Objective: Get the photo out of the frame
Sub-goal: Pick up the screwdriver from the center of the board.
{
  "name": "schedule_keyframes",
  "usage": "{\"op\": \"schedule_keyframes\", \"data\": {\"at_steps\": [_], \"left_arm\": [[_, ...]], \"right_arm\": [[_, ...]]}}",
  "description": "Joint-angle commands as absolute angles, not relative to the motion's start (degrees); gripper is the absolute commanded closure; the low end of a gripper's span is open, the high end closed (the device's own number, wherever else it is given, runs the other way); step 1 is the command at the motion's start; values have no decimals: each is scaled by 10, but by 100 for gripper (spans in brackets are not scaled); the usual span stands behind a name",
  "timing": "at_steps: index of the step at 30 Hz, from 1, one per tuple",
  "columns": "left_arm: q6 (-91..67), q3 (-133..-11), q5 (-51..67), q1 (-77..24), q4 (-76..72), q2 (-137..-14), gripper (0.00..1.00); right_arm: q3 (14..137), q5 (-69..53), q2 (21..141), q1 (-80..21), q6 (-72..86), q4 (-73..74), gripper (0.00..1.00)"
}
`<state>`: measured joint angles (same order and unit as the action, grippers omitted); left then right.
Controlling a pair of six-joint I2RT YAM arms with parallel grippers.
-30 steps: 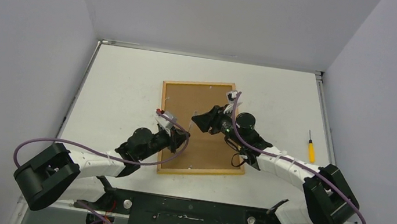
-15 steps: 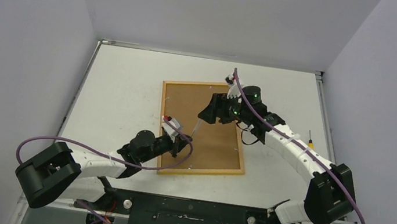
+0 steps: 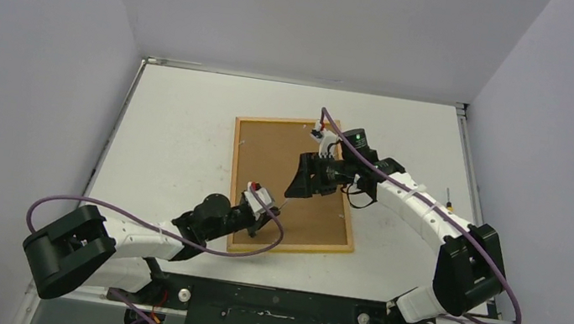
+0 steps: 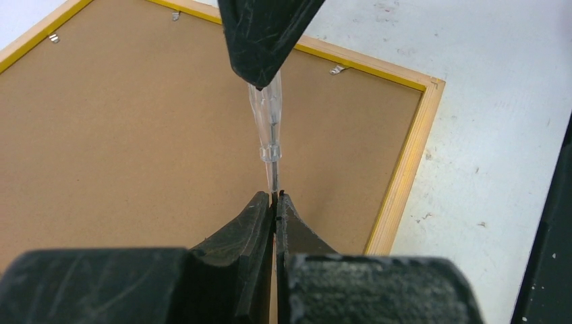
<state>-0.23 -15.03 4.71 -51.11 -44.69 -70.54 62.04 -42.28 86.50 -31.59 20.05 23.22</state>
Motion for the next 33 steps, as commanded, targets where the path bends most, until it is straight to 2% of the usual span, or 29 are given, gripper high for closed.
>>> {"op": "schedule_keyframes", "data": {"at_steps": [1, 8, 17, 26, 28, 30, 32, 33], "left_arm": [[40, -171, 52, -527, -452, -698, 100], [64, -173, 48, -542, -447, -704, 100], [84, -184, 14, -558, -425, -711, 100], [90, -186, 8, -564, -421, -715, 100], [93, -187, 5, -567, -421, -716, 100], [95, -189, 4, -570, -417, -718, 100], [95, -190, -22, -572, -417, -719, 100], [93, -190, -33, -572, -419, -719, 95]], "right_arm": [[617, -460, 862, -319, 196, 228, 36], [618, -476, 881, -324, 191, 242, 48], [611, -476, 889, -332, 181, 259, 54], [606, -479, 894, -349, 181, 258, 66], [606, -478, 894, -350, 180, 260, 75], [608, -477, 894, -350, 179, 263, 90], [611, -469, 895, -349, 176, 271, 95], [612, -457, 893, -348, 176, 273, 95]]}}
